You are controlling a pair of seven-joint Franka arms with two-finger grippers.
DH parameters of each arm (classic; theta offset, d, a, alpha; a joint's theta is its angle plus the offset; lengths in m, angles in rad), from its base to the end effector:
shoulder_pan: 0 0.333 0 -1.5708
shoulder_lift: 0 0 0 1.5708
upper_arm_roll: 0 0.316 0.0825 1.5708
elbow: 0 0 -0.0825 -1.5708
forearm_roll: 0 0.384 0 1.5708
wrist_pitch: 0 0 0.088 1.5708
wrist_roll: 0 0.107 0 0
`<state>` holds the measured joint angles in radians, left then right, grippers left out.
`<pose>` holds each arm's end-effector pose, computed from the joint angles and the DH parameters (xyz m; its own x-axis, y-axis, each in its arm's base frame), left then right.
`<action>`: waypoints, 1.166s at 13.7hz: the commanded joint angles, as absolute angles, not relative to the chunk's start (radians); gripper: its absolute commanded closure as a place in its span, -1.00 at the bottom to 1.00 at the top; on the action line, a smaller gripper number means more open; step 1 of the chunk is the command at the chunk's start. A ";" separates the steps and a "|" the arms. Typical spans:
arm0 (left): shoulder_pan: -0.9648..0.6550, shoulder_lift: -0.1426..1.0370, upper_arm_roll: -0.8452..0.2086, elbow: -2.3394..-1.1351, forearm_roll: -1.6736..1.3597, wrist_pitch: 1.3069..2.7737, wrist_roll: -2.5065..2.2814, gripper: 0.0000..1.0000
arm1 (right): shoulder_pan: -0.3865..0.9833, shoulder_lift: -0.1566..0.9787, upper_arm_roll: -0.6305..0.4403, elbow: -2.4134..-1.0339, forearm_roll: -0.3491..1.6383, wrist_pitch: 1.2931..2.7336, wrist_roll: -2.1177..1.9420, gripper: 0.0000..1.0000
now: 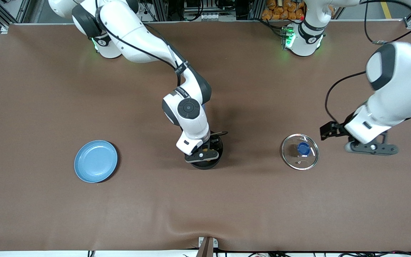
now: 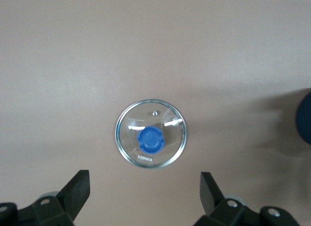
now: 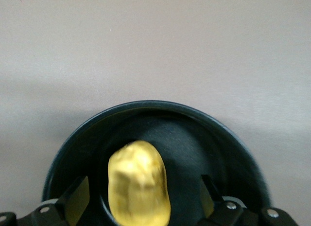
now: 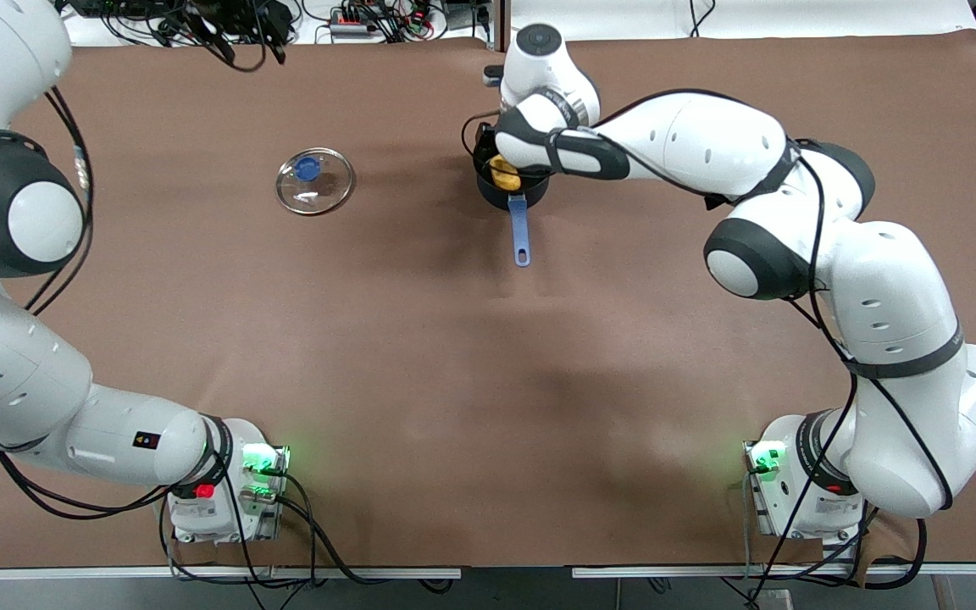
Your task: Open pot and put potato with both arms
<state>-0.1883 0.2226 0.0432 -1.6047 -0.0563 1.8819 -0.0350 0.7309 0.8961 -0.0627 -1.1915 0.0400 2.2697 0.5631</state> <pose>0.6287 -0.0985 0.5035 0.9942 -0.0941 0.0529 -0.0966 -0.9942 0.0468 0.6015 0.4948 0.2595 0.9816 0.1015 0.1620 0.1165 -0.9895 -0.0855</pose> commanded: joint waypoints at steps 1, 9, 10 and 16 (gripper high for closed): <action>-0.183 0.218 0.044 -1.496 -0.054 1.786 -0.057 -1.00 | 0.733 0.796 -0.104 -1.209 0.020 2.133 0.584 -1.00; -0.184 0.149 0.043 -1.445 -0.081 1.687 -0.057 -1.00 | 0.583 0.555 -0.196 -1.238 0.025 1.817 0.397 -1.00; -0.183 0.150 0.046 -1.445 -0.086 1.687 -0.055 -1.00 | 0.554 0.534 -0.196 -1.242 0.026 1.790 0.396 -1.00; -0.184 0.149 0.046 -1.443 -0.086 1.687 -0.058 -1.00 | 0.411 0.316 -0.198 -1.454 0.026 1.802 0.230 -1.00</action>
